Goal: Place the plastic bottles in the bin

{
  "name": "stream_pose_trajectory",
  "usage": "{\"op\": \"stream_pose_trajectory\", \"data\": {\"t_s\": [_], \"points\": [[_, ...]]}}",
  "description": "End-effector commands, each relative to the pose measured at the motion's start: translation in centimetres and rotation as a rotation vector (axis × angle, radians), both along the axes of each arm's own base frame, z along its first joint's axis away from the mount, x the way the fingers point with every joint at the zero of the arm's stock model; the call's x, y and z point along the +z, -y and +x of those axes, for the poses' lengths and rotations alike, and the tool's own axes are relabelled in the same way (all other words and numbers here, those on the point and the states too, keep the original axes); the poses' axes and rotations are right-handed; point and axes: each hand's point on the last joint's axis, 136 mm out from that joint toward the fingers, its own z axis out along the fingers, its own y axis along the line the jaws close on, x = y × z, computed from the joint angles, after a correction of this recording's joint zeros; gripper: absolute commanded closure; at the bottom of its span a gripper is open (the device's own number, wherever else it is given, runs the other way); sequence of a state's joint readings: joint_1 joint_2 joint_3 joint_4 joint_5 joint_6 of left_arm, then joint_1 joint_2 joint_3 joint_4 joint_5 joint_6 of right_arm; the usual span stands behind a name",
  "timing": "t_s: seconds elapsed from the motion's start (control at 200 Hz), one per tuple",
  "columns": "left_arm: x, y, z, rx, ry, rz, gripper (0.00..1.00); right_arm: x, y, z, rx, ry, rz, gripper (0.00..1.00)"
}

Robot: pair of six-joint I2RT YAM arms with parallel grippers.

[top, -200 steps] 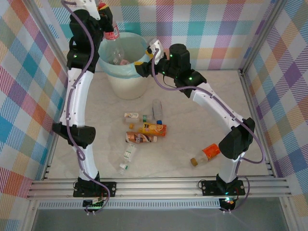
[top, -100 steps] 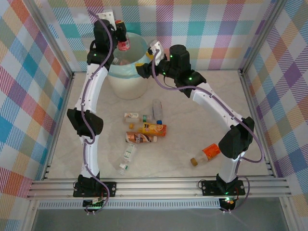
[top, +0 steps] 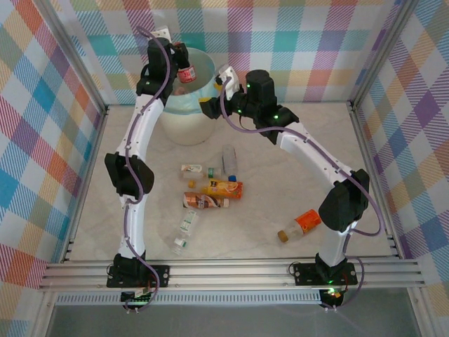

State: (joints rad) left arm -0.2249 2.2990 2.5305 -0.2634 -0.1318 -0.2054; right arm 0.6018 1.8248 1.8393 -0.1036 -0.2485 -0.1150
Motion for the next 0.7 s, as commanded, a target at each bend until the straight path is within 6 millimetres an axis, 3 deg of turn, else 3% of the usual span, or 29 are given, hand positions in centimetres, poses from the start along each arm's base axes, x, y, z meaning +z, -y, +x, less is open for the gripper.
{"op": "stream_pose_trajectory", "data": {"t_s": [0.0,0.07,0.13,0.165,0.235,0.275,0.395,0.695], "points": [[-3.2,-0.3,1.1,0.042,-0.053,0.007,1.0,-0.2,0.2,0.3,0.008,-0.006,0.009,0.24],[-4.5,-0.6,1.2,0.049,-0.097,0.007,0.99,-0.5,0.3,0.4,0.006,-0.012,0.007,0.24],[-4.7,-0.8,1.2,0.049,-0.107,-0.004,0.87,-0.6,0.3,0.5,0.005,-0.015,0.005,0.24],[-4.8,-0.9,1.2,0.051,-0.111,-0.011,0.75,-0.7,0.3,0.5,0.005,-0.016,0.005,0.24],[-4.4,-1.3,1.1,0.055,-0.107,-0.027,0.32,-0.7,0.3,0.5,0.006,-0.016,0.005,0.24],[-3.8,-1.4,0.9,0.055,-0.102,-0.033,0.22,-0.7,0.3,0.6,0.005,-0.016,0.005,0.24],[-1.4,-2.0,-0.1,0.07,-0.08,-0.043,0.1,-0.7,0.4,0.6,0.005,-0.017,0.004,0.24],[5.2,-4.2,-4.7,0.126,-0.031,-0.039,0.1,-0.4,0.5,0.5,0.006,-0.02,0.003,0.24]]}}
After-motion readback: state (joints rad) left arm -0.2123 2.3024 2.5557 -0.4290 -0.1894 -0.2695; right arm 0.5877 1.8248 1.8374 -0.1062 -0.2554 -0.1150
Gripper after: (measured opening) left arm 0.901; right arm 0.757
